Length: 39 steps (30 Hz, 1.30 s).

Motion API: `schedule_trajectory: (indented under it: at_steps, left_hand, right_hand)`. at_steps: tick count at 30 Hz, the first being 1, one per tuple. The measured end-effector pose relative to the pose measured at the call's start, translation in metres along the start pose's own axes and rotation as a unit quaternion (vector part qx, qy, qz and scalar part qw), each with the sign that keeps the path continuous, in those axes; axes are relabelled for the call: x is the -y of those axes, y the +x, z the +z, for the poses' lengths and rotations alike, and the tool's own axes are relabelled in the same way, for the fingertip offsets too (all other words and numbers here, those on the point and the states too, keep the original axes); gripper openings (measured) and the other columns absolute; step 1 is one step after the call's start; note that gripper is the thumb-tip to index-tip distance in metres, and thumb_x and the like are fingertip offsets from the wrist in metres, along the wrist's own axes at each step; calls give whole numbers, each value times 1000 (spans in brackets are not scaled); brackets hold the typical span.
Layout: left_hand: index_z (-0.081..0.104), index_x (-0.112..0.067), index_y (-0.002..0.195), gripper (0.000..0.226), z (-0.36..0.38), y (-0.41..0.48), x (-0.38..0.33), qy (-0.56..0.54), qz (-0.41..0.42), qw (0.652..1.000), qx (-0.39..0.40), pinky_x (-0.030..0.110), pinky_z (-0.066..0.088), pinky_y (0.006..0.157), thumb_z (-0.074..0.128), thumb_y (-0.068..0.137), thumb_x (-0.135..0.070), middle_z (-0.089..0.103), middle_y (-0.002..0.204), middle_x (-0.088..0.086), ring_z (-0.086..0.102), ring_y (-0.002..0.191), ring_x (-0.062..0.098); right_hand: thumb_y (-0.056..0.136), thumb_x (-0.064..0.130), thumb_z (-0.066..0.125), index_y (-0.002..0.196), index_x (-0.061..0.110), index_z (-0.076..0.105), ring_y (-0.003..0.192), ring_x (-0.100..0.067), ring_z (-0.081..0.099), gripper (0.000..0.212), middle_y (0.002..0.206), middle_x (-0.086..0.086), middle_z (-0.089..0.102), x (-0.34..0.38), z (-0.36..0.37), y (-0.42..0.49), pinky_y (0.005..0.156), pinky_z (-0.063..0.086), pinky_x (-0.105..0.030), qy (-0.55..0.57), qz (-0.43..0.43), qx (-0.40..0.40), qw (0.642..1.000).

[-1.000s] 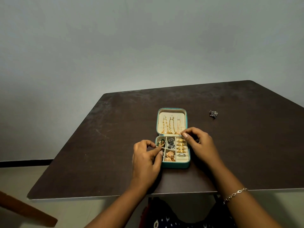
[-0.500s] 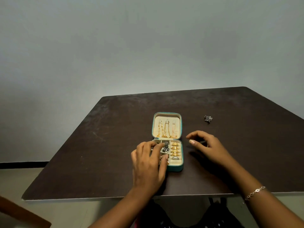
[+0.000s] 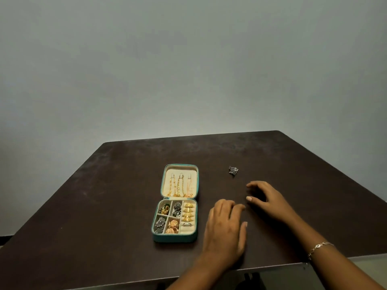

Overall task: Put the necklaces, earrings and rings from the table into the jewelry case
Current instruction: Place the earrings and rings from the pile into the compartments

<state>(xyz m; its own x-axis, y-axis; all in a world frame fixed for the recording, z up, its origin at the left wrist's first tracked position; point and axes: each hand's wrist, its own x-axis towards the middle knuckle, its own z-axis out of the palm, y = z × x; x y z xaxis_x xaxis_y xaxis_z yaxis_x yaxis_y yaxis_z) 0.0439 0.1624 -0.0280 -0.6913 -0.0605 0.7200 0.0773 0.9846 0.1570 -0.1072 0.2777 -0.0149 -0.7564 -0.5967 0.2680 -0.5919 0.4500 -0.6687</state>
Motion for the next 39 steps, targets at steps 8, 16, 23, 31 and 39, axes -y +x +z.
schedule_trajectory:
  at_steps: [8,16,23,31,39]
  left_hand:
    - [56,-23,92,27,43,47,12,-31,-161,986,6,21,42,70,39,74,-35,60,85,-5,56,81,14]
    - [57,-11,106,22,63,71,25,-159,-272,948,52,33,40,90,55,86,-16,55,109,5,48,106,21]
    - [59,-9,98,15,73,84,34,-241,-356,903,-9,18,37,78,55,84,-4,52,96,-3,55,93,16]
    - [59,-14,94,17,83,96,40,-270,-395,877,-55,15,39,70,54,84,-2,58,95,-3,55,84,13]
    - [60,-19,100,24,84,97,46,-314,-379,863,-113,6,40,70,51,87,-1,63,101,-1,58,91,9]
  right_hand:
    - [81,13,65,112,14,58,102,-12,54,32,111,-2,58,-6,11,38,81,35,-19,-3,23,-52,998]
    - [86,12,54,113,29,58,117,-20,42,32,118,-2,47,-11,23,80,98,34,-37,-56,64,-69,994]
    - [83,14,61,99,27,63,106,-18,45,20,103,3,54,-9,35,102,83,35,-30,-120,6,-76,990]
    - [81,17,66,90,20,65,97,-14,45,10,94,3,57,-11,36,105,75,36,-25,-124,-34,-72,989]
    - [79,-3,64,75,6,66,70,-9,63,9,73,-4,67,5,24,103,69,51,-26,287,-5,-55,956]
